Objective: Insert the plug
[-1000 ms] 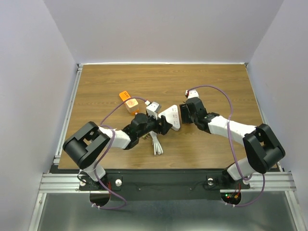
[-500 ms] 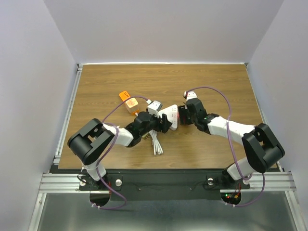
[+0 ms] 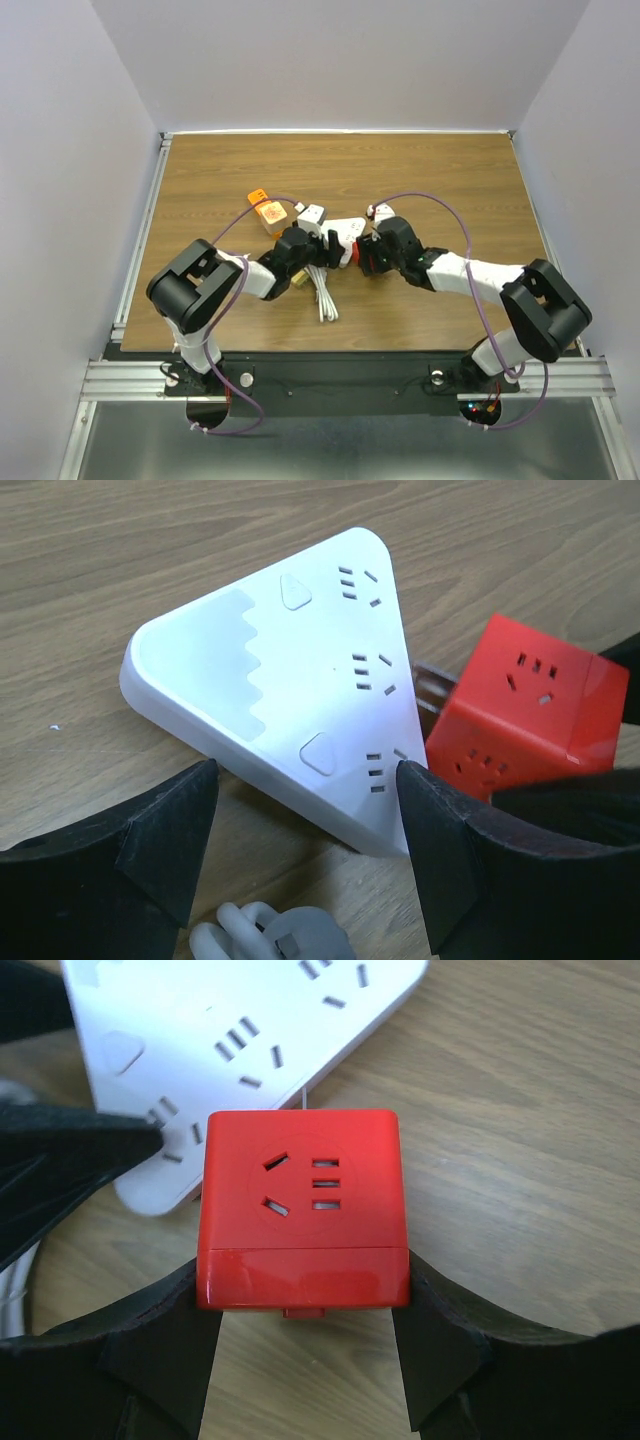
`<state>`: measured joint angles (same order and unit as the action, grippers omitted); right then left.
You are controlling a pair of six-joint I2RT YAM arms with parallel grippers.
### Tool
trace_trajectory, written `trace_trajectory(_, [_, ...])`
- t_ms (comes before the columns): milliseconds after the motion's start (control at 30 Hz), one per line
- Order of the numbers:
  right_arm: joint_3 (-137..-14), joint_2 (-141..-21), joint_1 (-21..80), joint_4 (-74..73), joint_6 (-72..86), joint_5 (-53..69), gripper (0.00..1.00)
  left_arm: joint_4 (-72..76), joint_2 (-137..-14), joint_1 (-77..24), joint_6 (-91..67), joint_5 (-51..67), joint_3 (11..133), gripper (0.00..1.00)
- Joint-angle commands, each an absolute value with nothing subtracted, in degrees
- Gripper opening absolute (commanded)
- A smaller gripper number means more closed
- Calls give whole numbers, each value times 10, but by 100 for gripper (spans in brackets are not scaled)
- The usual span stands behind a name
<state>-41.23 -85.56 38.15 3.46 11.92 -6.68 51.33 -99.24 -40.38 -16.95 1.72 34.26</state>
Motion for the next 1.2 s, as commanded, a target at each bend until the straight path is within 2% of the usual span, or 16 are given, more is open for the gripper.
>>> trace_trajectory(0, [-399, -819, 389, 67, 106, -47, 0, 569, -950, -399, -147, 4, 330, 83])
trace_trajectory(267, [-413, -710, 388, 44, 43, 6, 0, 635, -740, -400, -44, 32, 186, 84])
trace_trajectory(333, [-445, -705, 387, 25, 34, 33, 0, 652, -677, -401, -3, 61, 141, 83])
trace_trajectory(433, [-502, -714, 383, -38, 16, 97, 0, 728, -644, -419, 49, 88, 100, 82])
trace_trajectory(700, [-643, -753, 384, -204, 8, 141, 1, 792, -652, -526, 210, 5, 89, 83])
trace_trajectory(1000, [-630, -744, 388, -254, 38, 161, 0, 893, -664, -586, 324, -132, 66, 83])
trace_trajectory(1167, [-628, -756, 400, -257, 38, 176, 0, 921, -700, -617, 373, -132, 77, 83])
